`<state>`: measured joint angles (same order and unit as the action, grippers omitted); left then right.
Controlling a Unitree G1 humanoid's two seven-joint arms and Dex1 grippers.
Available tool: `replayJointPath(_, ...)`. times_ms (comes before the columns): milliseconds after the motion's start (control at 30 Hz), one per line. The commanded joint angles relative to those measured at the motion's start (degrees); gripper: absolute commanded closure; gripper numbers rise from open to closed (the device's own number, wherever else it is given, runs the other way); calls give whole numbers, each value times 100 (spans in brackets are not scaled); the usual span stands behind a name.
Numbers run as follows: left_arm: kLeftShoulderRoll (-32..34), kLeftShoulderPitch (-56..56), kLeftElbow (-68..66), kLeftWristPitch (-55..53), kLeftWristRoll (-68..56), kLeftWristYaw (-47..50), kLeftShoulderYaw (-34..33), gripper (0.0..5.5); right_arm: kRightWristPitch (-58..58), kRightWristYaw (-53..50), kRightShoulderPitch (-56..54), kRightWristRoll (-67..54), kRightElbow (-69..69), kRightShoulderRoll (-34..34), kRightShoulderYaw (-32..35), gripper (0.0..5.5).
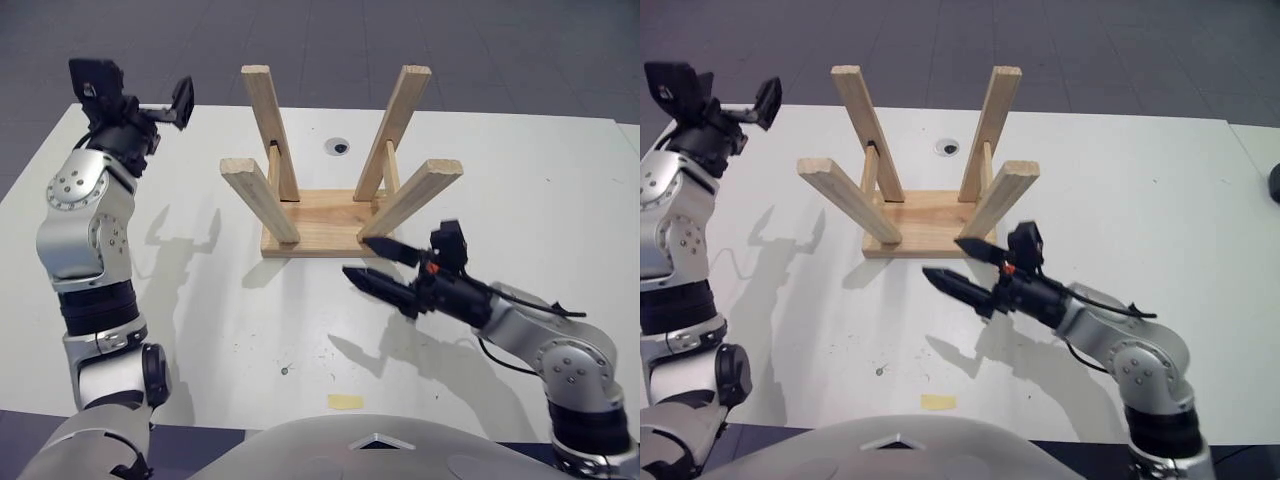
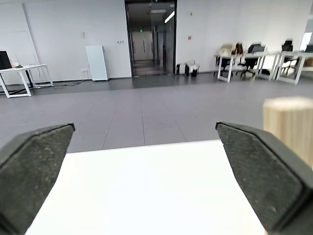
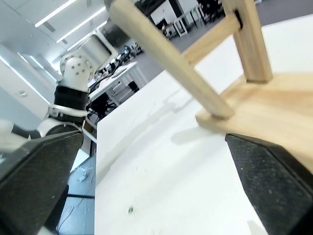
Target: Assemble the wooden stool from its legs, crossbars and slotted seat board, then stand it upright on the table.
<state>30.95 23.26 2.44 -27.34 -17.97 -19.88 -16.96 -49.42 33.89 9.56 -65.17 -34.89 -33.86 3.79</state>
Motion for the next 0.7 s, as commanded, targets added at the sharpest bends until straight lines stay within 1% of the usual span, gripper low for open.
replayJointPath(33, 982, -1035, -370, 600, 320, -1449, 348, 12, 382, 292, 75, 616, 710, -345, 475, 10)
replayJointPath(67, 1278, -1461, -195, 818, 364, -2028, 533, 12, 526, 466, 30, 855, 1009, -469, 533, 10)
replayJointPath(133, 1585, -1916, 144, 864, 194, -2851, 726, 12, 818, 744, -97, 1276, 1401, -640, 578, 10)
replayJointPath(233, 1679, -1778, 228, 759, 24, -3538, 1096, 12, 1056, 1110, -515, 1542, 1749, -690, 514, 10)
replayJointPath(333, 1614, -1332, 165, 804, 139, -4014, 1627, 12, 1318, 1564, -931, 1987, 2252, -709, 199, 10)
replayJointPath(400, 1303, -836, -14, 877, 186, -4116, 1961, 12, 1643, 1822, -1329, 2444, 2735, -608, -123, 10)
replayJointPath(500, 834, -255, -631, 1231, 439, -4003, 2322, 12, 2004, 2153, -1893, 2903, 3349, -402, -508, 10)
replayJointPath(633, 489, 197, -1522, 1593, 616, -4045, 2482, 12, 2405, 2456, -2514, 3398, 4188, -122, -796, 10)
replayJointPath(667, 468, 264, -1790, 1706, 680, -4091, 2511, 10, 2466, 2528, -2624, 3473, 4367, -39, -846, 32)
replayJointPath(700, 479, 283, -2014, 1761, 693, -4167, 2509, 31, 2550, 2582, -2736, 3563, 4564, 60, -898, 42)
